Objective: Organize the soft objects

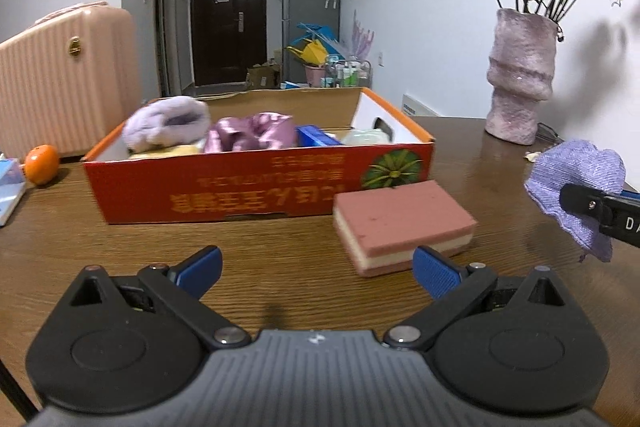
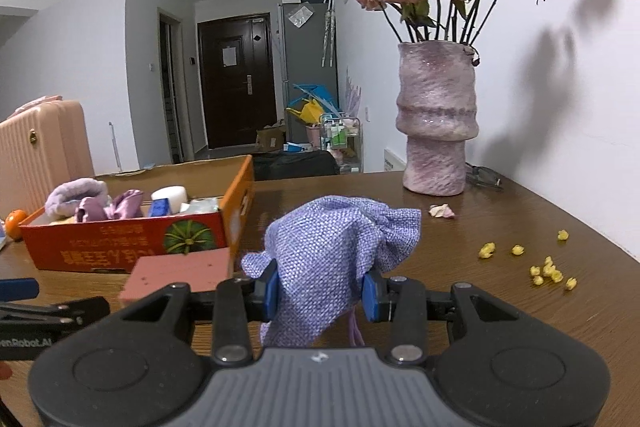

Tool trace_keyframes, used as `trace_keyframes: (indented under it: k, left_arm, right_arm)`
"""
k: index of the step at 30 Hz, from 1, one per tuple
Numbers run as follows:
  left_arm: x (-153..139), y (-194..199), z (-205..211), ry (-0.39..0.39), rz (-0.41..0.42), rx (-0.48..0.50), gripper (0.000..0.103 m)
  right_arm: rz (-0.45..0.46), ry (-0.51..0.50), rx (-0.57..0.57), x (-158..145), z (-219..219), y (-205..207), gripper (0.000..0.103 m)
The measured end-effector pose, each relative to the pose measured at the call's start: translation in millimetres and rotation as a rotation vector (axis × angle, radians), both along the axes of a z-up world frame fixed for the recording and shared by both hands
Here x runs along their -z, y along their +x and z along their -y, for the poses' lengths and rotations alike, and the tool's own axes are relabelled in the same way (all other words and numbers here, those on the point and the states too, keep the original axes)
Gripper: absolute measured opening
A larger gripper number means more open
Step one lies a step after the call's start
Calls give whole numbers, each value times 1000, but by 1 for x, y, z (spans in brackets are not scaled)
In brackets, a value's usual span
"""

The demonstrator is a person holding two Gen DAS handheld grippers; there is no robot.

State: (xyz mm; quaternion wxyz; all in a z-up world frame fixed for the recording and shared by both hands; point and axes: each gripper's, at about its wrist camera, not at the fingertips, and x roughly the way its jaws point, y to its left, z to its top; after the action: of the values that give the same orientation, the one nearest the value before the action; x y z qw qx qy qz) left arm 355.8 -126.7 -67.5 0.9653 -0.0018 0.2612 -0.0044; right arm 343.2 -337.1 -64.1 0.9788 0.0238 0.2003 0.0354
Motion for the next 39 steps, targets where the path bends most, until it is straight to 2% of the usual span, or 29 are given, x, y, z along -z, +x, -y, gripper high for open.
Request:
trace_keyframes:
  k: [12,19,26,39]
  left_arm:
    - [-4,36,49,-10,-48,-10,103]
    - [-11,64,72,23,-105,-31,103]
    - [-12,89,77,4,-185,-65,103]
    - [-11,113,78,8,-254,-101,103]
  right_arm:
    - [-9,-22,12,6,20,17,39]
    - [-21,-23,14,11,26,29,39]
    - [-31,-21,26,14,33,45,39]
    - [-38,-34,28,18,38,65,39]
